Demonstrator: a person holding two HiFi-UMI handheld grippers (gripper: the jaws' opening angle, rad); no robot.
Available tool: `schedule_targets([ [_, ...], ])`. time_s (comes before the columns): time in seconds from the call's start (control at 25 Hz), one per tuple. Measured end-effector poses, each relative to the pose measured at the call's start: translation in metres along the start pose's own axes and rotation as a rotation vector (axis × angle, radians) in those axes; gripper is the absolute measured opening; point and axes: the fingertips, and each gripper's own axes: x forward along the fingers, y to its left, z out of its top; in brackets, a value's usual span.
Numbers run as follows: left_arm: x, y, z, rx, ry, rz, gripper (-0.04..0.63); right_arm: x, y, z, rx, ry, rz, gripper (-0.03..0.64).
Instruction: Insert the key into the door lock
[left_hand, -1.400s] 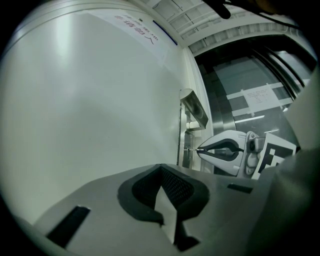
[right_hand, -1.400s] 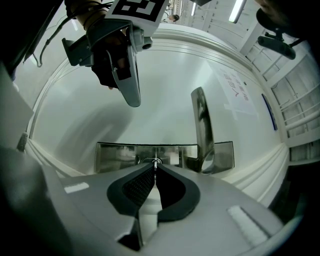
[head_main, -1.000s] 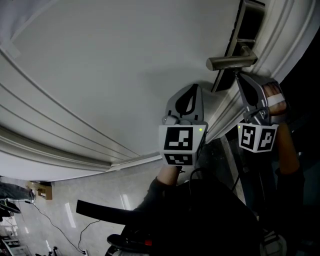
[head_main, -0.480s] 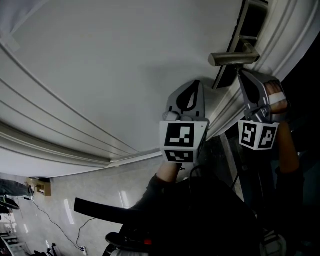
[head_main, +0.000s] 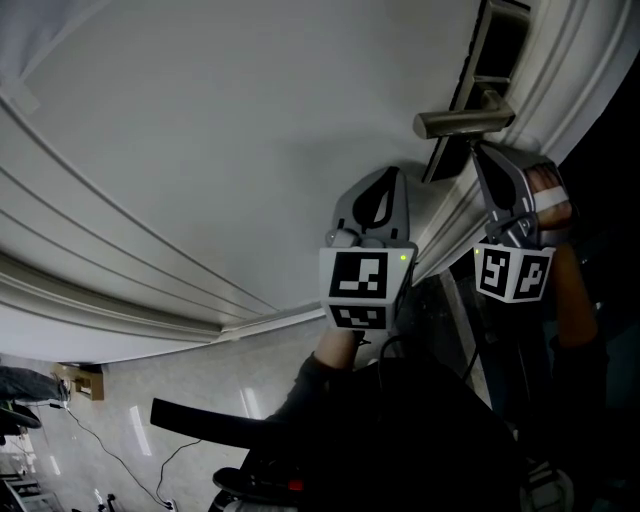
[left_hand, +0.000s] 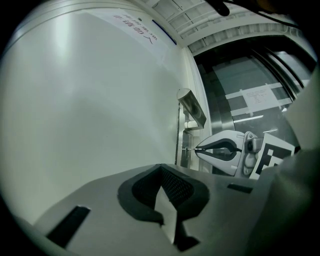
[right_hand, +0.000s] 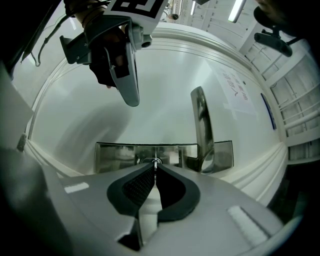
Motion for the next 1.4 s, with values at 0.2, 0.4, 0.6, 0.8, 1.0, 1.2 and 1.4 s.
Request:
schedule_targets([
  [0.2,0.0022,-0.0005,0.0005,0.0,0.001,-0.006,0.0,0.0008,-0.0008,-0.0003,0.001,0.002,-0.004,0.012],
  [0.4,0.0021,0.002,-0.0009,-0.004,0.002,-0.003,0.0,0.0011,-0.0003,-0.0001,0.004,0.0,-0.001,0.012],
  [0.6,0.0041,0.0052,-0.0019,-0.009,0.004,-0.002,0.0,0.002,-0.0007,-0.0003,0.004,0.003,-0.001,0.012],
  [0.8,0.0047,0.0029,-0.0039,-0.015,0.008,-0.013,0.0,0.0013,-0.0002,0.0006,0.004,0.01,-0.002,0.012],
  [1.0,0.0044,0.0033,-0.0038,-0.016,0.012,-0.01,0.0,0.0017,-0.0006,0.0011,0.003,0.009,0.003,0.012],
  [1.2,0.0042,0.0024,-0.0031,-0.009,0.012,-0.007,0.0,0.0017,-0.0005,-0.0003,0.006,0.01,0.003,0.012],
  [1.4,0.0031,0.0024,-0.003,-0.005,0.014,-0.008,0.0,0.0014,-0.0011,-0.0006,0.006,0.014,0.001,0.012],
])
